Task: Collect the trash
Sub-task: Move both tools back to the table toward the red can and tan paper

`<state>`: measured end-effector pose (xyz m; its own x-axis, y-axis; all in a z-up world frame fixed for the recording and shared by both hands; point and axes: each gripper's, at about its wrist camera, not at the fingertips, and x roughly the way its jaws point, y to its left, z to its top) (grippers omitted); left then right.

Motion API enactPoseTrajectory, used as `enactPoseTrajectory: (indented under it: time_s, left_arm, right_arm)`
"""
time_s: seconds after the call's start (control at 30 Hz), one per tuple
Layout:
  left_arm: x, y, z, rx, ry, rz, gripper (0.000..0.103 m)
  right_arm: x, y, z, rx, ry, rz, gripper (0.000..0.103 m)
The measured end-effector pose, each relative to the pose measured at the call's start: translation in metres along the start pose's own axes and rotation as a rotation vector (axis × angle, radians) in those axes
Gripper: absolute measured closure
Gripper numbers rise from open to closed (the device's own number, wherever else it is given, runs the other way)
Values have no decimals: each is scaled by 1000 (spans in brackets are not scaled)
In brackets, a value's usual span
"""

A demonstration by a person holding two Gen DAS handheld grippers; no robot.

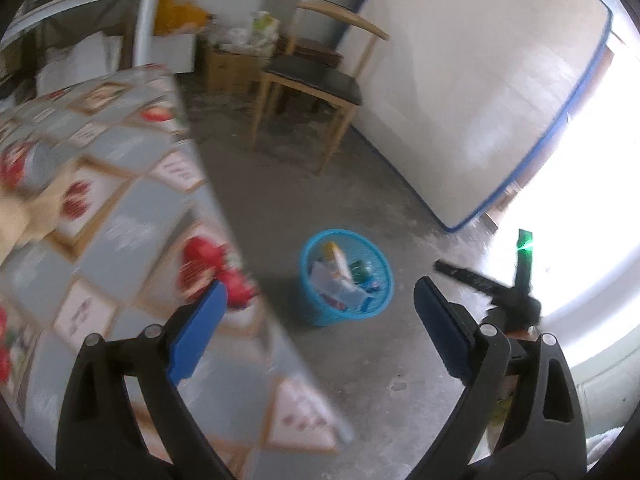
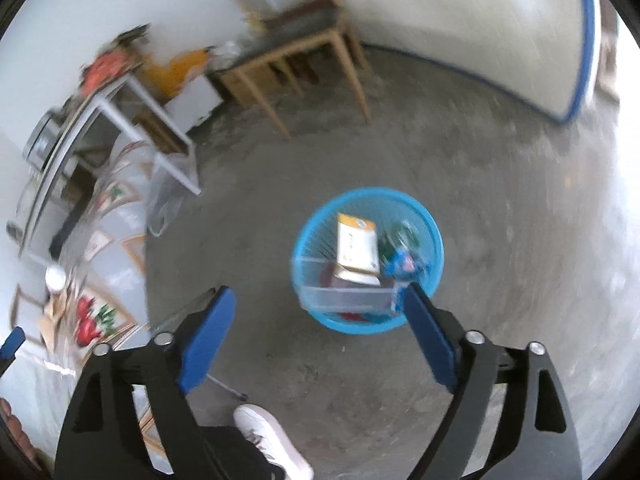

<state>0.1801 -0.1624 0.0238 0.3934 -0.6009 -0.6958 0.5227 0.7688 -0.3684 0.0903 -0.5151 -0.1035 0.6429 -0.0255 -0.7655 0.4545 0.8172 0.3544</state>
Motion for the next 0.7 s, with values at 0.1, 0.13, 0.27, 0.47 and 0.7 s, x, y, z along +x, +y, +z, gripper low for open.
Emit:
enactPoseTrajectory:
  time_s: [0.1,0.13,0.27,0.47,0.7]
  left_arm:
    - [-25,32,-14,-60,-14,37,11]
    - [-32,41,-18,-78,-20,51,10]
    - [-64,83,-39,-158,-63,129,9]
    - [-103,138,-64,-252,-110,200,9]
    - [-142,203,-77,-337,-211,177,9]
  right_arm:
    - [-22,53,6,-109,-42,-5,8]
    - [-26,68,7,-138,-50,-3,7]
    - [-41,133,3,-263,-80,4,7]
    - [-50,232,-14,-437,-92,20,7]
    - [-43,341,-41,-652,-96,188,7]
